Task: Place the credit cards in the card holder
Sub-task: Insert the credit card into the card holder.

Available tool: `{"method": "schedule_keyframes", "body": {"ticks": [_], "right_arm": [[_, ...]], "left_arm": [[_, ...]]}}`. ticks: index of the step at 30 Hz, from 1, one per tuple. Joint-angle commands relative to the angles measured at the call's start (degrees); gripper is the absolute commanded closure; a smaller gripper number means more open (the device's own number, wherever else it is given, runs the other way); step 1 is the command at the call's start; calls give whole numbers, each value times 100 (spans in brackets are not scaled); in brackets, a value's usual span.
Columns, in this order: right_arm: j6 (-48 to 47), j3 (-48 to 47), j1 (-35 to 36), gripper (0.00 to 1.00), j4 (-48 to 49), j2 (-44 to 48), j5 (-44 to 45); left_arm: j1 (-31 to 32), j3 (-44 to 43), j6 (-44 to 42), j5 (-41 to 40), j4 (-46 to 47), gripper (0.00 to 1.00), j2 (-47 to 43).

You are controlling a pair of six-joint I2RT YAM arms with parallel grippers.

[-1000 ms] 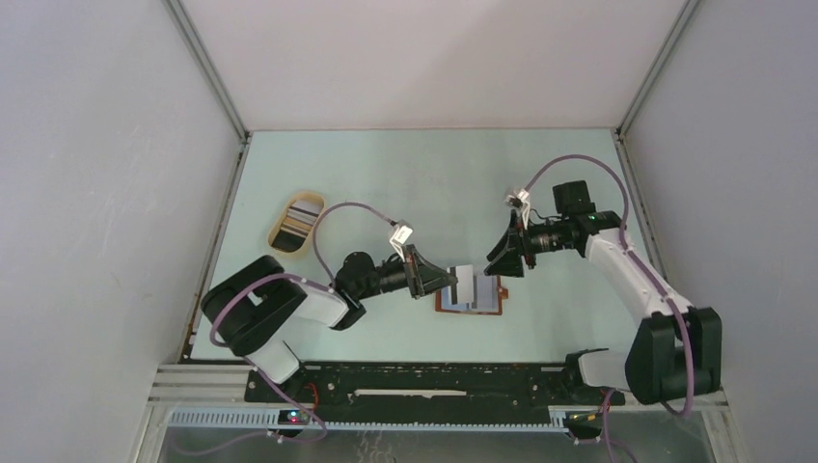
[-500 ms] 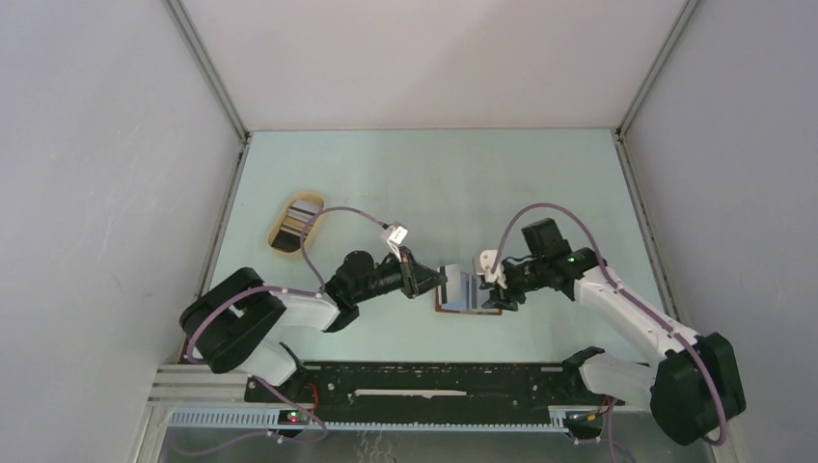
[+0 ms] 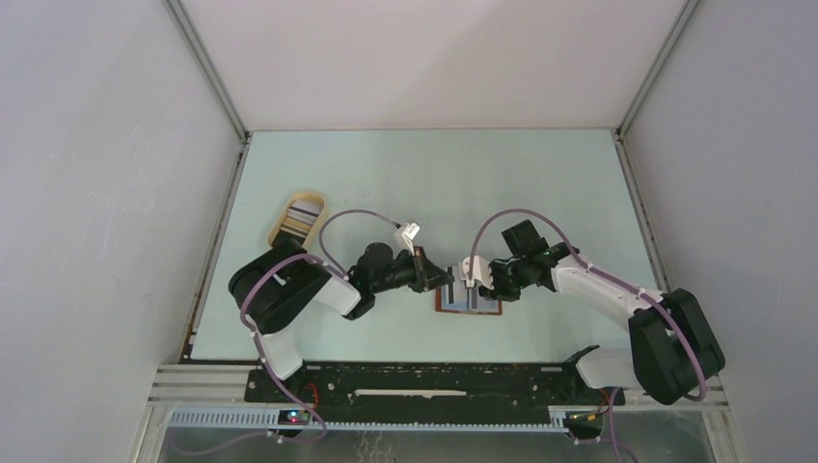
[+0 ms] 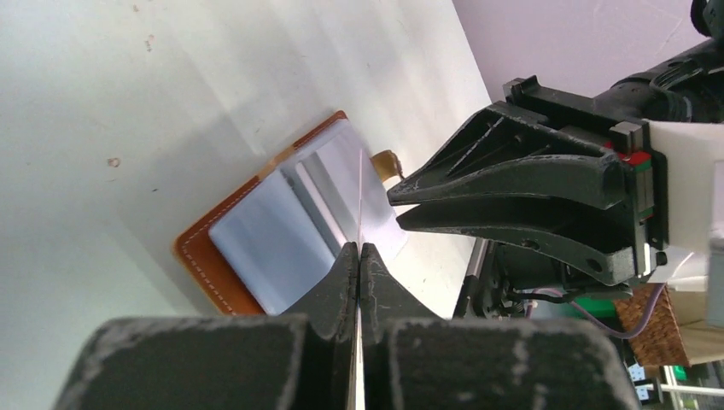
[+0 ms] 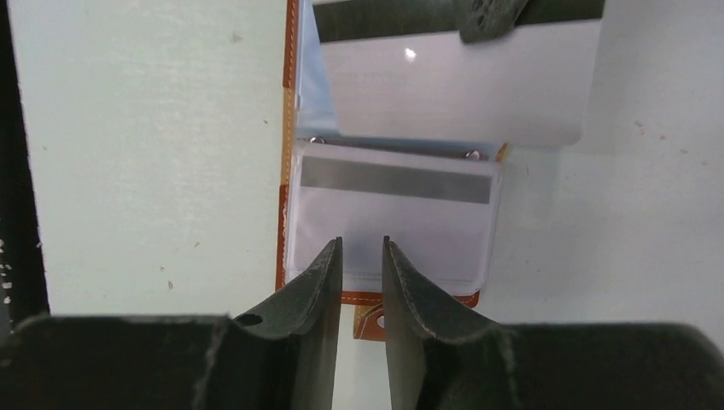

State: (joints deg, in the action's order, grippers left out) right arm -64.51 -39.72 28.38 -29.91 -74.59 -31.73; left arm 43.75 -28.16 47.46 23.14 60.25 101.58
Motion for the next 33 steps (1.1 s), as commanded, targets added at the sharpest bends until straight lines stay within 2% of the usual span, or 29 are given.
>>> {"method": "schedule_keyframes", "body": {"ticks": [1,16,33], "right_arm": [[-176,-144,45,69,25,-217,363],[-269,-245,-55,73,-333,-429,622],[-173,-325,27,73,-455,-528,578]], "left_arm": [[-75,-235,264,56,326,100,100],[-70,-348,475,-110,360,100,413],[-66,1,966,-525,1237,100,710]]}}
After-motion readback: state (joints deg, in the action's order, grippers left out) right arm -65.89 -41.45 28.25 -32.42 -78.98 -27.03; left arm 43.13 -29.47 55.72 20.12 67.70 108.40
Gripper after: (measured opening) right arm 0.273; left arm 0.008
